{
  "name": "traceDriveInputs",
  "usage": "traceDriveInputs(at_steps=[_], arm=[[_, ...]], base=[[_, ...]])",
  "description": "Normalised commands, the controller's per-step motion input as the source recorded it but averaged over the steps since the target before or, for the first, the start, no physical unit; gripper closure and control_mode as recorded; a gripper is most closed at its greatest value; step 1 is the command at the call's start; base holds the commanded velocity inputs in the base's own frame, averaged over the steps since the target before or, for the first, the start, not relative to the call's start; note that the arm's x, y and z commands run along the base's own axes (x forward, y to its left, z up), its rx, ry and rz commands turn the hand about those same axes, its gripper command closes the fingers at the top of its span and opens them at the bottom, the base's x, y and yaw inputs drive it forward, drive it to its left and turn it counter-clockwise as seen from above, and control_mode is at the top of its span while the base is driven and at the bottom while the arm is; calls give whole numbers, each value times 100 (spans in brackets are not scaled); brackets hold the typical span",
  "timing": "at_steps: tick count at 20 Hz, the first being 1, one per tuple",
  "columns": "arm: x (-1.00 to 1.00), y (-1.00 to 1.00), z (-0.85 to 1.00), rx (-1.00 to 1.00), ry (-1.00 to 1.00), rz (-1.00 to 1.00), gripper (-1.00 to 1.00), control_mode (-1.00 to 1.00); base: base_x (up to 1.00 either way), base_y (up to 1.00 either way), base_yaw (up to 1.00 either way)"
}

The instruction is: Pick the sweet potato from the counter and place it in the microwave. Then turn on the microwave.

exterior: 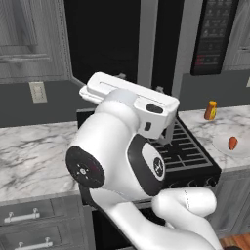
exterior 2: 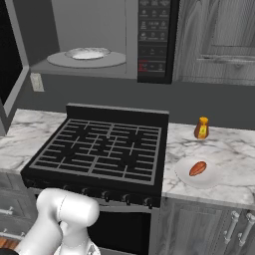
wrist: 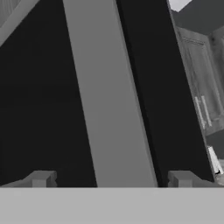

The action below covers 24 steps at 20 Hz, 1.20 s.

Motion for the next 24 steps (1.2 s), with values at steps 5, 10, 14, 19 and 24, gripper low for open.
traceDriveInputs(at_steps=[5,10,14,19,24], arm=[[-11,19,0,-1,-1,11,-100,-100],[-22,15,-1,-1,0,15,-100,-100],[-20,21,-2,-2,-1,16,-100,-100],[-33,10,0,-2,-2,14,-100,-100],[-49,0,0,-3,-3,12,-100,-100]], base=[[0,0,0],[0,0,0],[0,0,0],[0,0,0],[0,0,0]])
